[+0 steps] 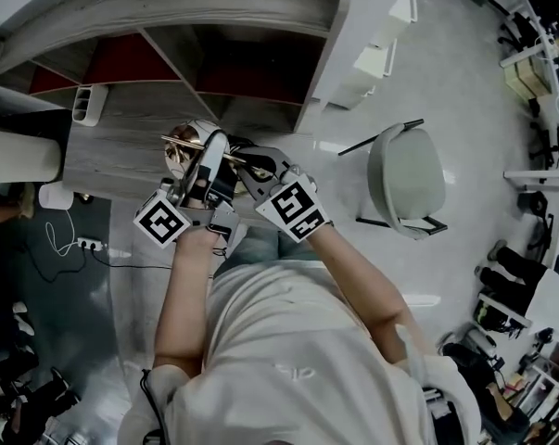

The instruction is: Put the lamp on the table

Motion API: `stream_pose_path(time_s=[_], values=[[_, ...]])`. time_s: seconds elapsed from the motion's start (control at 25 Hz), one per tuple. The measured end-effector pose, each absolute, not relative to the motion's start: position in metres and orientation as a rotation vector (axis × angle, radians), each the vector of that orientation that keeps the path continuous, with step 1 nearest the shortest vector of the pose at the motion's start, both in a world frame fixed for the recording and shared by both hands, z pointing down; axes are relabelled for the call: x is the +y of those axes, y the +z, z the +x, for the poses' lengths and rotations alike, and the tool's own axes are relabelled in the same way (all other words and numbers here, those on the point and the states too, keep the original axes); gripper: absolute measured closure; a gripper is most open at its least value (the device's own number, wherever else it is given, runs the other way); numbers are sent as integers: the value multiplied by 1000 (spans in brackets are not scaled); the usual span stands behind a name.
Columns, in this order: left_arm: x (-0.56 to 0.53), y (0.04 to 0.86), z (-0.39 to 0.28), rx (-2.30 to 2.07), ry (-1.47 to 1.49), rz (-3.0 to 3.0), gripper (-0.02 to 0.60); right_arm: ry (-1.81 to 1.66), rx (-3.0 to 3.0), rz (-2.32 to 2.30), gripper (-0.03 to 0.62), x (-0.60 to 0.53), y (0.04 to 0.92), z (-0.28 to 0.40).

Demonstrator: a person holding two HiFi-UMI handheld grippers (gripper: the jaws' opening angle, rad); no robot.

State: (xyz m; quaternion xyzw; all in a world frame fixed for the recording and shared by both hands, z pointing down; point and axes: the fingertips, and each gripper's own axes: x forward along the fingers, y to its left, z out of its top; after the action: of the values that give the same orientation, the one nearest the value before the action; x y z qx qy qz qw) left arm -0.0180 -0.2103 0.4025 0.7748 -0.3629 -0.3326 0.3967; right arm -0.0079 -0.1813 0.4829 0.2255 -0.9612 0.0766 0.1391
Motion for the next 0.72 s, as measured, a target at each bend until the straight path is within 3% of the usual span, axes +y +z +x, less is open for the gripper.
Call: stream_pose_path(time_s=[0.72], values=[[-242, 431, -24, -939, -770, 1985, 565, 289, -2743, 674, 568, -218, 513, -15]])
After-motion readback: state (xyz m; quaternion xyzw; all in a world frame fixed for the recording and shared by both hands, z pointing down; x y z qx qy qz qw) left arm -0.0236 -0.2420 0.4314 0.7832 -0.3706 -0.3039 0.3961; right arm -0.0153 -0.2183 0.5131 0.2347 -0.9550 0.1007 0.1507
